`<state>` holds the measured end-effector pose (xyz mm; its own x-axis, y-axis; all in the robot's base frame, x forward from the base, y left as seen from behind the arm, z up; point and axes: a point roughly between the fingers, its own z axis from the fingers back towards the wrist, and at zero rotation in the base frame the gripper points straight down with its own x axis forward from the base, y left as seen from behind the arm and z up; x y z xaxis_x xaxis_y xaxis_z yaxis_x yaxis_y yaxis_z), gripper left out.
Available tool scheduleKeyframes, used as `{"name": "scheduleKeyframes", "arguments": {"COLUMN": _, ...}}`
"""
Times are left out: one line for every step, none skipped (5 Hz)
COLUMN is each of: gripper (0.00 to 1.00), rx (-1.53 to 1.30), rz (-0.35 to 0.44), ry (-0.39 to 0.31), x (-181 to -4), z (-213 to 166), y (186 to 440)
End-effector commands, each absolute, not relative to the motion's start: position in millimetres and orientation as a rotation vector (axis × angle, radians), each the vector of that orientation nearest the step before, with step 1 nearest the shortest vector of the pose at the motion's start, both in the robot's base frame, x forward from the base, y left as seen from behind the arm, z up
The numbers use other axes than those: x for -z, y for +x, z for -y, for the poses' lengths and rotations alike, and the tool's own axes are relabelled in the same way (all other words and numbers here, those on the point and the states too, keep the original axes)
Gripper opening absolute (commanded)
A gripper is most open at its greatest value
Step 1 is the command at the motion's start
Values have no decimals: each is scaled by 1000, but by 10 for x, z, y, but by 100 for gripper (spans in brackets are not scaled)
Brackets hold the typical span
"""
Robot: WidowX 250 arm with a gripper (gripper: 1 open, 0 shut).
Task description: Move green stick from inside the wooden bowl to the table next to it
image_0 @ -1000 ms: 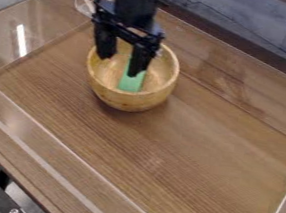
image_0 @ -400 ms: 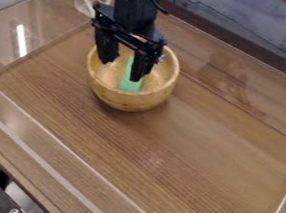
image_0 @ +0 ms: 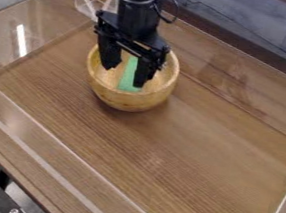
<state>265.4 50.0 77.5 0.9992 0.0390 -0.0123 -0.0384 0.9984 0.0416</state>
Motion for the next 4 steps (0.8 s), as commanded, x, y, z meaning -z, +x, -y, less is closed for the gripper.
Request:
{"name": "scheduleKeyframes", "arguments": {"gripper": 100, "rx": -46, "rz": 17, "ry": 54, "x": -803, "z": -506, "y": 2698}}
{"name": "scheduleKeyframes", "arguments": {"gripper": 100, "rx": -52, "rz": 17, "ry": 57, "x": -770, "z": -517, "y": 2703}}
{"name": "scheduleKeyframes", "arguments": {"gripper": 100, "rx": -58, "rz": 17, "ry": 60, "x": -734, "z": -524, "y": 2711}}
{"name": "scheduleKeyframes", "arguments": {"gripper": 100, "rx": -64, "rz": 18, "ry": 63, "x": -716, "z": -524, "y": 2715}}
